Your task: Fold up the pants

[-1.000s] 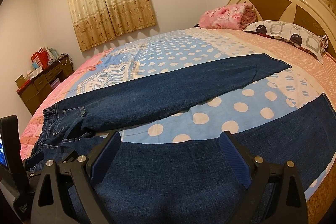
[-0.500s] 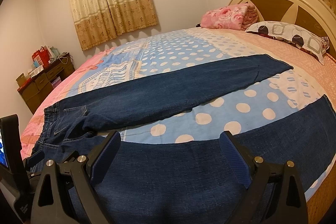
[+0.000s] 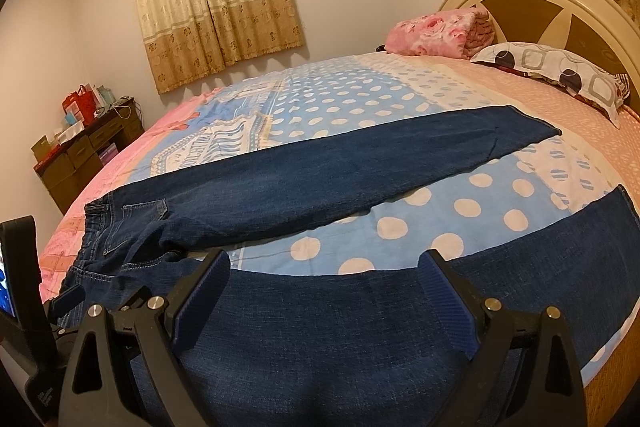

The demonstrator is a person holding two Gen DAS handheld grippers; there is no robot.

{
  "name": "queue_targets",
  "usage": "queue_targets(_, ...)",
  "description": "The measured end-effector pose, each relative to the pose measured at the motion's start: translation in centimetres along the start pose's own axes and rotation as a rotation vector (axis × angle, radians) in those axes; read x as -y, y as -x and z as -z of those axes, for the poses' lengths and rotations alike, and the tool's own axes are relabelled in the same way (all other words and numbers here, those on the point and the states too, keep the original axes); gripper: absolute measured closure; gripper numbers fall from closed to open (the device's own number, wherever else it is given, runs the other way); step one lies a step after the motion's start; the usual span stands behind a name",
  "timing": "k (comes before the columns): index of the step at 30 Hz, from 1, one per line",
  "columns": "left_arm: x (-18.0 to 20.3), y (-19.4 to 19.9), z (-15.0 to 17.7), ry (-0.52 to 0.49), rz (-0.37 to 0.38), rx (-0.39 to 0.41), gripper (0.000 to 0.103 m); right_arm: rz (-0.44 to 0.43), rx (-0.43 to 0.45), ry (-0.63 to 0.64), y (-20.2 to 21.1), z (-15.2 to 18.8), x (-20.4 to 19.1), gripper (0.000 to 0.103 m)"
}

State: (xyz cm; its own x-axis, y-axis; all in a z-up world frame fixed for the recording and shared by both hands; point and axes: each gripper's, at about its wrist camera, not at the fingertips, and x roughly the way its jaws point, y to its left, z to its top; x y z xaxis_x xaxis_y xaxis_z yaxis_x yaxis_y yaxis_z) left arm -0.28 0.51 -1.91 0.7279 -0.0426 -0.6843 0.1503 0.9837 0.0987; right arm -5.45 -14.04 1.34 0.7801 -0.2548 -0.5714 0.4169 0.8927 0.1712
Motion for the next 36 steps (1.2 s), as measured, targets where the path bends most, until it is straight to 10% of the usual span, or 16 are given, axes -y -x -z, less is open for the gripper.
queue_targets(26,-1.9,-2.1,-0.3,0.0,-0.018,-0.042,0.004,0.003,-0.005,0.015,-1.1,-0.2,0.8,0.007)
queue_targets(36,-7.4,-6.0,-6.0,0.096,-0.042,-0.091,0.006,0.003,-0.041,0.007,-4.3,-1.6,2.7,0.007)
